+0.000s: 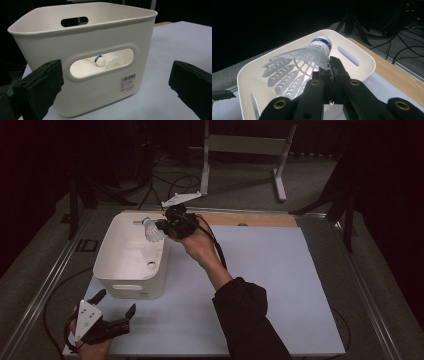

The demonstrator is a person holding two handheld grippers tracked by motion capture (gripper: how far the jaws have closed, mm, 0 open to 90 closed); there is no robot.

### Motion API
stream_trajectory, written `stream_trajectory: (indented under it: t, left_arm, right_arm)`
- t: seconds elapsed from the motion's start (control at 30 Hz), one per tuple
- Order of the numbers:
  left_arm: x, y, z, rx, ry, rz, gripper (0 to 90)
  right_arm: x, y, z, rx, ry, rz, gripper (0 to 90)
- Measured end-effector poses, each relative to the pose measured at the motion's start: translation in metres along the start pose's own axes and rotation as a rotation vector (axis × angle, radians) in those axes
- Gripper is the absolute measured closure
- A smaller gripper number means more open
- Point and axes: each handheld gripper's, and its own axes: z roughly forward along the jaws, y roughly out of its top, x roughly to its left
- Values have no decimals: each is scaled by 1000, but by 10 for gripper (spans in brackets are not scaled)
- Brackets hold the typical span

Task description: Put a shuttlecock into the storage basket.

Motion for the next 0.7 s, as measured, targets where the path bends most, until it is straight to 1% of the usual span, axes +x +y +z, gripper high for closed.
stream_trajectory:
  t: [0.5, 0.63, 0.7]
  left_arm:
    - [0, 0, 0, 0, 0, -1, 2]
    - [0, 0, 0, 0, 0, 0, 2]
    - [0, 0, 0, 0, -1, 0, 2]
  right_arm:
    - [6, 1, 6, -3, 15, -5, 887]
    - [8, 1, 8, -1, 32, -1, 886]
    - [9, 2, 9, 1, 31, -1, 886]
